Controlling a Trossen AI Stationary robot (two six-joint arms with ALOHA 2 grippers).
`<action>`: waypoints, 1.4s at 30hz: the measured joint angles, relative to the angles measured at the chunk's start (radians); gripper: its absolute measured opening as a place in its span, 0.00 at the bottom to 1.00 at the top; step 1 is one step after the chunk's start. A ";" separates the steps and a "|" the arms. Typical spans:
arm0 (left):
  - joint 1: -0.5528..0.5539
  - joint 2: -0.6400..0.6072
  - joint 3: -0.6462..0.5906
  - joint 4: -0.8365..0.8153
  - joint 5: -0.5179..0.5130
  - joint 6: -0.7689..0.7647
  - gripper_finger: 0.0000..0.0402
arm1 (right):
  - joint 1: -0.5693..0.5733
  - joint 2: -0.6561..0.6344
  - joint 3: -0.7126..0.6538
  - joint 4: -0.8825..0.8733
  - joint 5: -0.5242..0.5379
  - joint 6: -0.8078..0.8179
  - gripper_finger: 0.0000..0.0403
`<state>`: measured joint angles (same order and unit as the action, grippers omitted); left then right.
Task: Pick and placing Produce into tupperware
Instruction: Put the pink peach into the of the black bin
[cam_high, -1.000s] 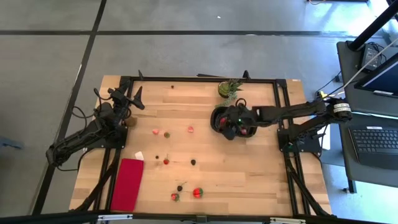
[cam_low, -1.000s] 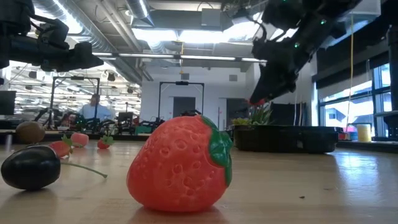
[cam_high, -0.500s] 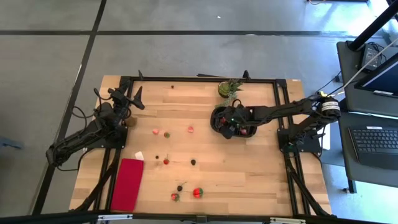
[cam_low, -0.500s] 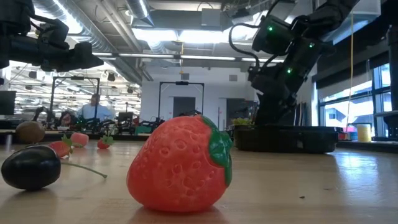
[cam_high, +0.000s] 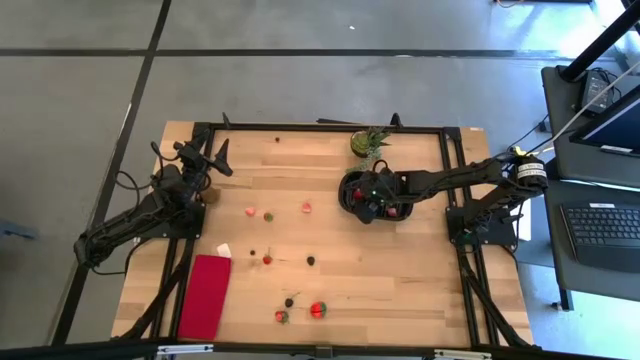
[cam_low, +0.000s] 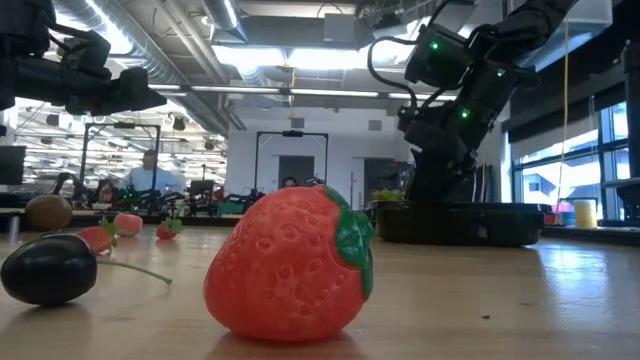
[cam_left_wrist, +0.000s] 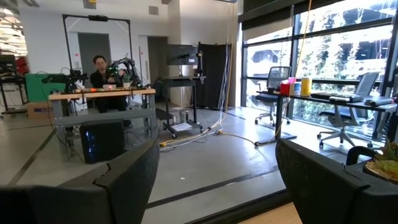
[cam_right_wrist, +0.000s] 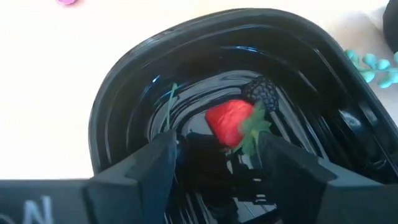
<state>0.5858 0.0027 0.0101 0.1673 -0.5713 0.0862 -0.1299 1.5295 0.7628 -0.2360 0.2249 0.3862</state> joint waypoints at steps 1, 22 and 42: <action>0.000 0.000 0.000 0.000 0.000 0.000 0.79 | 0.000 0.000 0.000 0.014 0.000 -0.002 0.58; 0.000 0.000 0.000 0.000 0.000 0.000 0.79 | 0.033 0.090 0.131 0.502 -0.036 -0.315 0.57; 0.000 0.000 0.000 -0.001 0.000 0.000 0.79 | 0.056 0.490 0.222 0.835 -0.201 -0.340 0.56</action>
<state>0.5861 0.0025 0.0103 0.1663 -0.5710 0.0860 -0.0740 2.0194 0.9844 0.5992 0.0235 0.0460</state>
